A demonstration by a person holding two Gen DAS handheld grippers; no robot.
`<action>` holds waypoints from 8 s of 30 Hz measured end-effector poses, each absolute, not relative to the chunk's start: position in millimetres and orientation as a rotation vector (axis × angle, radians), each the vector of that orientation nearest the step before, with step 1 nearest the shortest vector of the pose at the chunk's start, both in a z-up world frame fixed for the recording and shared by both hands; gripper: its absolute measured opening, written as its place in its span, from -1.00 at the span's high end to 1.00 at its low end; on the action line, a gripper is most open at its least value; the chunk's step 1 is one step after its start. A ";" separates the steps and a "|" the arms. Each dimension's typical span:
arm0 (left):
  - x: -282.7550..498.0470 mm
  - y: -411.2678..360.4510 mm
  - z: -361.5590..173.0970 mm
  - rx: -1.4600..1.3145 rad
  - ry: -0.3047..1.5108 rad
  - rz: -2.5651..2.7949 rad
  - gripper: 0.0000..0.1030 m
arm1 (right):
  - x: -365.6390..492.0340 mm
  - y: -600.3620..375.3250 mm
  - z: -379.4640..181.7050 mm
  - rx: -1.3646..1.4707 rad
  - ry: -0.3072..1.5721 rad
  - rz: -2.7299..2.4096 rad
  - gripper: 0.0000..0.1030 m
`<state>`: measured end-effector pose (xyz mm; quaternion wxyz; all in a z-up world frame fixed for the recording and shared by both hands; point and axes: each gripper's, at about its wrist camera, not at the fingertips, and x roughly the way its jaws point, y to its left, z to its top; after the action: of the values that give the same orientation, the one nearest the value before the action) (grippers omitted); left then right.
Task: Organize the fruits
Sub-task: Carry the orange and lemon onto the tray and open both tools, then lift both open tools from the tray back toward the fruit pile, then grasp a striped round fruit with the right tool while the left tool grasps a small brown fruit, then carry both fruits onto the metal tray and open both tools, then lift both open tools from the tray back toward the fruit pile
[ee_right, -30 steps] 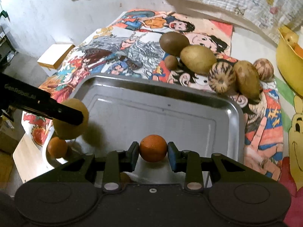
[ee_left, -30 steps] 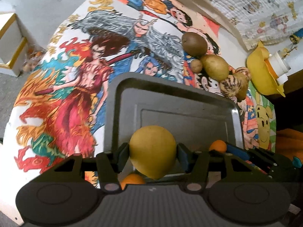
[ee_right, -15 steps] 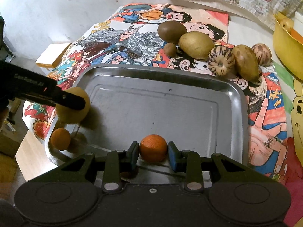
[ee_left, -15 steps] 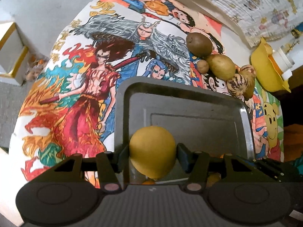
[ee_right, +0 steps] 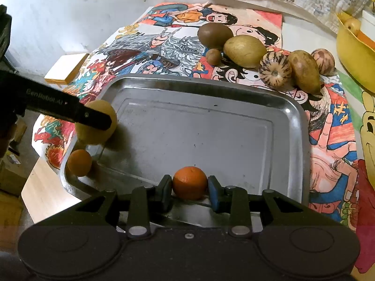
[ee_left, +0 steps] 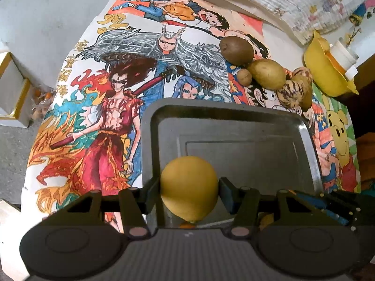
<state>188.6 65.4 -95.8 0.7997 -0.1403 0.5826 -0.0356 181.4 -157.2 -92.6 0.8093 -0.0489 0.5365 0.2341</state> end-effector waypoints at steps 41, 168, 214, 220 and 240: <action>107.8 31.4 -67.0 0.017 1.429 0.011 -0.99 | 162.4 -221.7 -71.4 -0.170 1.241 0.305 -0.99; 259.0 -31.4 -84.6 -0.033 1.278 -0.399 0.47 | 218.2 -182.5 -72.6 -0.268 1.027 0.569 0.00; 139.8 -9.6 -43.9 0.067 1.315 -0.208 -0.99 | 136.3 -198.1 -62.8 -0.290 1.009 0.569 -0.90; 124.0 -1.9 -45.0 0.088 1.329 -0.073 -0.99 | 139.8 -210.4 -57.7 -0.311 1.000 0.491 -0.97; 121.5 21.6 -37.5 -0.001 1.326 0.106 -0.99 | 133.2 -230.8 -45.2 -0.317 0.892 0.397 -0.99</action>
<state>121.5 21.6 -37.5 0.7870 -0.0007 0.6151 0.0491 133.2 -230.8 -45.2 0.8712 -0.1515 0.4265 0.1901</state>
